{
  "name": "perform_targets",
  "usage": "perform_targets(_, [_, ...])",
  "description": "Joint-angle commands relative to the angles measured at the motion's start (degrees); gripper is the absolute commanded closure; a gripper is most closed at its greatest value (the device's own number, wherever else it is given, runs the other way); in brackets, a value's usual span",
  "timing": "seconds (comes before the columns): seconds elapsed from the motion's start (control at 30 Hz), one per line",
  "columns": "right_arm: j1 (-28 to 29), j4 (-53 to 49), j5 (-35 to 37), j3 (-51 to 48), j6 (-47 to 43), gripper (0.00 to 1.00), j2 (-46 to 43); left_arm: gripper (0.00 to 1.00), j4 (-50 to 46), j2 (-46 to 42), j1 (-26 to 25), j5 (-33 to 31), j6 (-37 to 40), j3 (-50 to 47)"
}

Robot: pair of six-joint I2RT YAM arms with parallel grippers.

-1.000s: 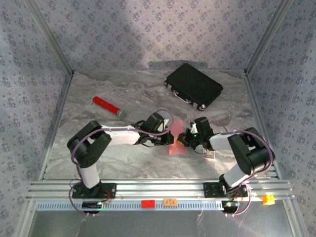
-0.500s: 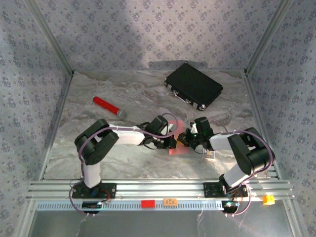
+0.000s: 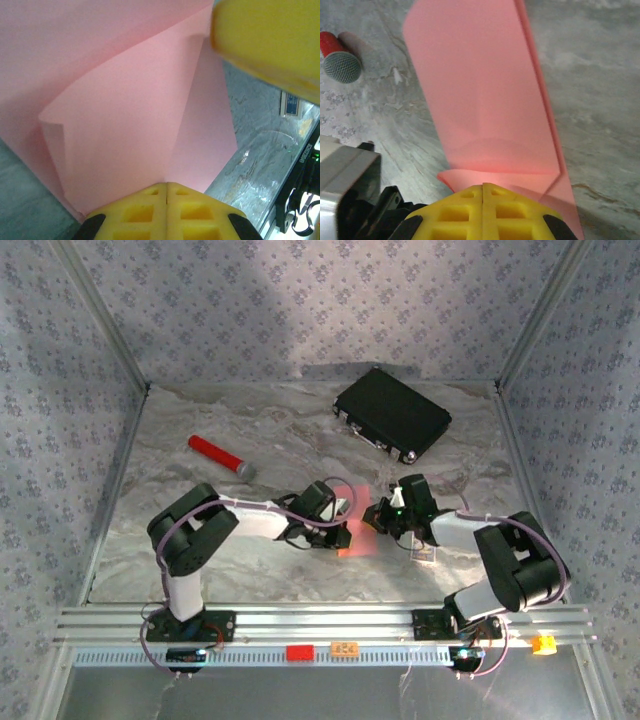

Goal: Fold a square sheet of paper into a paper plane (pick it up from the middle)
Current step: Fold the triangle a second time at the center of the table.

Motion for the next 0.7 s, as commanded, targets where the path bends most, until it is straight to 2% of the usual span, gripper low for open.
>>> perform_targets(0.0, [2.10, -0.55, -0.98, 1.61, -1.64, 0.93, 0.44, 0.98, -3.67, -0.13, 0.38, -0.13, 1.90, -2.40])
perform_targets(0.2, [5.14, -1.81, 1.03, 2.70, -1.84, 0.95, 5.34, 0.98, -2.78, -0.34, 0.48, -0.45, 1.60, -2.60])
perform_targets(0.37, [0.59, 2.22, -0.85, 0.50, -1.57, 0.96, 8.73, 0.98, -2.07, -0.02, 0.47, -0.06, 1.06, -2.95])
perform_targets(0.67, [-6.76, -2.06, -0.99, 2.88, -5.25, 0.96, 8.75, 0.98, -1.64, 0.59, 0.44, -0.02, 0.72, -3.13])
